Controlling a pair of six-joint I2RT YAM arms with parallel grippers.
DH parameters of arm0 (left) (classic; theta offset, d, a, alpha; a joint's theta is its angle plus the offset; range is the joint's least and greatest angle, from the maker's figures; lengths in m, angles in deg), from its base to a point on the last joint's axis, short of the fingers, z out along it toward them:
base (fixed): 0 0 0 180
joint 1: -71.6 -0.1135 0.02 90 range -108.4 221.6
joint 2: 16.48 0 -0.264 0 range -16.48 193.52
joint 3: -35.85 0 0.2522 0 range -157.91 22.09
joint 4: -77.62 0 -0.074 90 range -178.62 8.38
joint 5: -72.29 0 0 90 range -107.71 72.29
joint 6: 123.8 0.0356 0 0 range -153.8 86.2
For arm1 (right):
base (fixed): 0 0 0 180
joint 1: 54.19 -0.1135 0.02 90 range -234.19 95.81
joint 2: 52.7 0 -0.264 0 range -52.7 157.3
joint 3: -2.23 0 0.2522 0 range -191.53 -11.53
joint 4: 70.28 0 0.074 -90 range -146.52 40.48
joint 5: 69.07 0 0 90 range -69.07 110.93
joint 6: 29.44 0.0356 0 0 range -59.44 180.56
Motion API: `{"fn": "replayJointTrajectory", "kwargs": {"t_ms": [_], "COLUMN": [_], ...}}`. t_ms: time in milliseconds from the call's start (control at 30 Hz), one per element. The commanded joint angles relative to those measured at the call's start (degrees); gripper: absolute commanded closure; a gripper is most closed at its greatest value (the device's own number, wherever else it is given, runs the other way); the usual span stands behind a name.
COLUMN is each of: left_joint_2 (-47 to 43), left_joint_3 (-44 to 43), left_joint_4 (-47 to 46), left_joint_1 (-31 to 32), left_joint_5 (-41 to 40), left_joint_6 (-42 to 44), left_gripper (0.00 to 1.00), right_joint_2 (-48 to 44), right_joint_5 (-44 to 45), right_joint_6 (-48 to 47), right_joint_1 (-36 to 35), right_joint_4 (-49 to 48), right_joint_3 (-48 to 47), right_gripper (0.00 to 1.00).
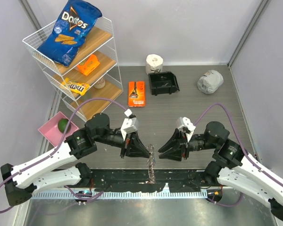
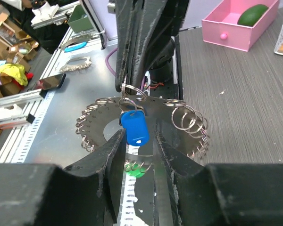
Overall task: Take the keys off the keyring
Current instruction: Remove the key from the keyring.
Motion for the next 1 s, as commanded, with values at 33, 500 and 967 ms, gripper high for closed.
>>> {"fn": "replayJointTrajectory", "kwargs": {"t_ms": [33,500,967], "left_joint_2": [1.2,4.4,2.8], "left_joint_3": [-4.0,-6.4,-6.8], "left_joint_4": [-5.9,-5.6,-3.5], "left_joint_1": [-0.4,0.5,0.6], "left_joint_5": [5.3,7.0,4.1], "left_joint_6": [-0.9,1.3,5.5], "left_gripper": [1.0,1.0,1.0], "right_joint_2": [1.1,0.3,0.8], "right_joint_5": [2.9,-0.7,-1.1], "right_joint_6": [-4.1,-0.6,-0.1], "right_joint_1": [-2.9,-3.6,-5.1], "right_joint_4": [-7.0,-16.2,-15.2], "right_joint_3": [0.6,2.1,1.6], "right_gripper": [0.62,0.58,0.65]}}
